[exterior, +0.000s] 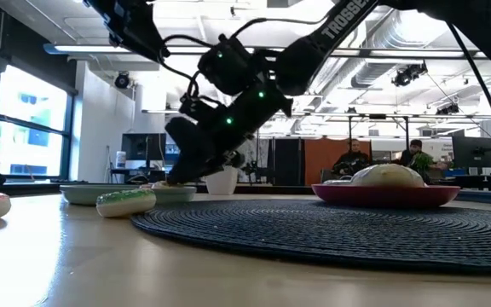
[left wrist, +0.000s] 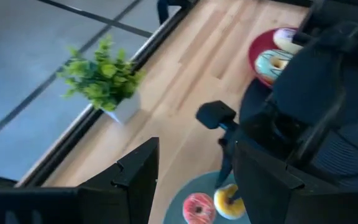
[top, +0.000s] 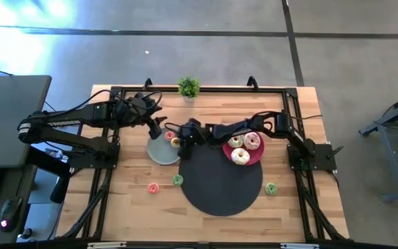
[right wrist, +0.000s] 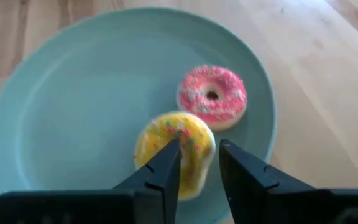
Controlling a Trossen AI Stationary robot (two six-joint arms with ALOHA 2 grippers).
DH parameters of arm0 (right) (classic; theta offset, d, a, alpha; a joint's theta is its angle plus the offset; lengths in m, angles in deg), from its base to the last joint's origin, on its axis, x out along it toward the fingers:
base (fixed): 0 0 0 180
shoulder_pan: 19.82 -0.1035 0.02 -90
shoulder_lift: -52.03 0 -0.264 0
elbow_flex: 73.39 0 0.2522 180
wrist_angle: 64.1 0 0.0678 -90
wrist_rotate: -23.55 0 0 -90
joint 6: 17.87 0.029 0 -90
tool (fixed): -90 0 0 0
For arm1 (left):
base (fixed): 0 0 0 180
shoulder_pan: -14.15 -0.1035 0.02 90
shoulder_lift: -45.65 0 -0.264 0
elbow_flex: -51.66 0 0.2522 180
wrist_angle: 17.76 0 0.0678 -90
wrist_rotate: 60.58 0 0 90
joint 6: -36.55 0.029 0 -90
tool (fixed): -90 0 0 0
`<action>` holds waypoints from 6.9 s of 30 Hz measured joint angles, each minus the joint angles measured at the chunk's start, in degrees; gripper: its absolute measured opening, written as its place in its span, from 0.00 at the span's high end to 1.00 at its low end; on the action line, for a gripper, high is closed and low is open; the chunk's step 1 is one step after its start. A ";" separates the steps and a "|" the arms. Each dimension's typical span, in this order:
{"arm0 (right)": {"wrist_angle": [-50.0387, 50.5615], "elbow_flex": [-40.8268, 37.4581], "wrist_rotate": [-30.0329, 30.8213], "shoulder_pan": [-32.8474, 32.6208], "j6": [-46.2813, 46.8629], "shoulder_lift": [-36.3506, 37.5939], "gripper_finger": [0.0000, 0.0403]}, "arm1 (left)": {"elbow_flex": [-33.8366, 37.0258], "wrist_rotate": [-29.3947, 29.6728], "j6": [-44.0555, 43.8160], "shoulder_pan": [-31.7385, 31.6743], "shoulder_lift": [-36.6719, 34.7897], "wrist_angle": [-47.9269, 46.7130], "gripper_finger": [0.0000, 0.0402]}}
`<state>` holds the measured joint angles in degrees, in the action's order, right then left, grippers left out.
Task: Pick & Place donuts
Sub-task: Put the small yellow donut on the blue plate, then put the left small green donut on the blue plate, then put the small red donut on the blue plate, then put the small green donut on the blue plate
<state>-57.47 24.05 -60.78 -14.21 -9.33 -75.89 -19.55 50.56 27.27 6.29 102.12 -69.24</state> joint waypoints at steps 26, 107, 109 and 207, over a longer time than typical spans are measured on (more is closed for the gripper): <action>51.36 27.00 20.45 -10.97 -17.62 0.19 0.72 | 21.27 -20.06 -13.23 19.38 0.05 21.38 0.52; -5.98 -47.98 0.39 -22.27 -1.03 53.35 0.56 | 12.06 -13.17 -17.72 12.74 21.42 7.30 0.56; -5.69 -47.98 0.94 -22.27 -0.90 53.33 0.54 | 10.00 -14.67 -17.75 12.74 21.42 2.16 0.56; 2.08 -45.94 1.25 -24.61 -0.80 54.00 0.51 | 17.03 -3.64 -23.50 18.73 23.37 6.11 0.68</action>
<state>-55.39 -21.88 -59.53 -38.83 -10.13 -21.88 -2.52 46.92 3.78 25.02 125.49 -63.12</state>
